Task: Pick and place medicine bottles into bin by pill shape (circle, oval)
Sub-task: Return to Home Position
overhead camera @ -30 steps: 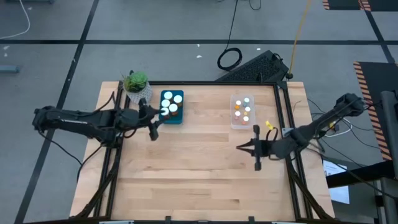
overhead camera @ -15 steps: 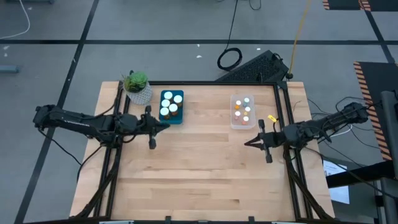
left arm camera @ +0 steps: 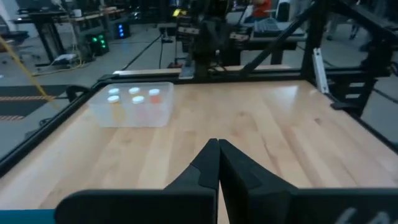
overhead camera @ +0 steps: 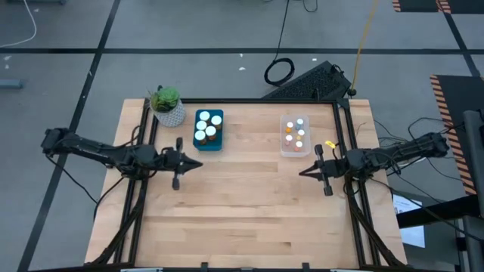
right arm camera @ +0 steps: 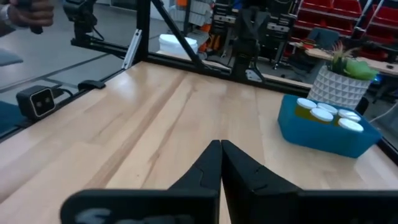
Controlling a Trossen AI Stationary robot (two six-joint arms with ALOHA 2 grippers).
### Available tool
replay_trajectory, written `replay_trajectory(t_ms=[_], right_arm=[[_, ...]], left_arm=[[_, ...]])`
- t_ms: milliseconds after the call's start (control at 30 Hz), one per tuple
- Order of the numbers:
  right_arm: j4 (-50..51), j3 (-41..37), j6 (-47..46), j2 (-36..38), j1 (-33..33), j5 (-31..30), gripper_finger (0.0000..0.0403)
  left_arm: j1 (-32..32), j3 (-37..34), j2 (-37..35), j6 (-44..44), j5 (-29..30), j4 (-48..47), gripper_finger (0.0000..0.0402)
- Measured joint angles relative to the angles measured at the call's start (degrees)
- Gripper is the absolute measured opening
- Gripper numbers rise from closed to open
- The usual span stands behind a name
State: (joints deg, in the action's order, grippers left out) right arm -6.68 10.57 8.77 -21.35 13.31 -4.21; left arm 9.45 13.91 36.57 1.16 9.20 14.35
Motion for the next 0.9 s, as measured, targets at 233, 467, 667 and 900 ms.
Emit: replay_trajectory(t_ms=[233, 467, 667, 900], right_arm=[[0.0, -1.2, -0.2, 1.0, -0.5, 1.6, 0.0000], [-1.2, -3.2, 1.0, 3.0, -0.5, 1.6, 0.0000], [-2.5, -5.7, 2.6, 4.8, -0.6, 1.5, 0.0000], [-4.4, -7.5, 4.1, 8.5, -1.4, 1.4, 0.0000]], left_arm=[[0.0, -3.9, -4.0, 0.0, -2.3, 0.4, 0.0005], [0.0, -9.1, -5.2, -2.4, -2.7, 5.5, 0.0004], [0.0, -12.6, -5.2, -3.6, -4.1, 9.8, 0.0003], [0.5, -13.4, -6.0, -4.9, -4.3, 10.0, 0.0002]])
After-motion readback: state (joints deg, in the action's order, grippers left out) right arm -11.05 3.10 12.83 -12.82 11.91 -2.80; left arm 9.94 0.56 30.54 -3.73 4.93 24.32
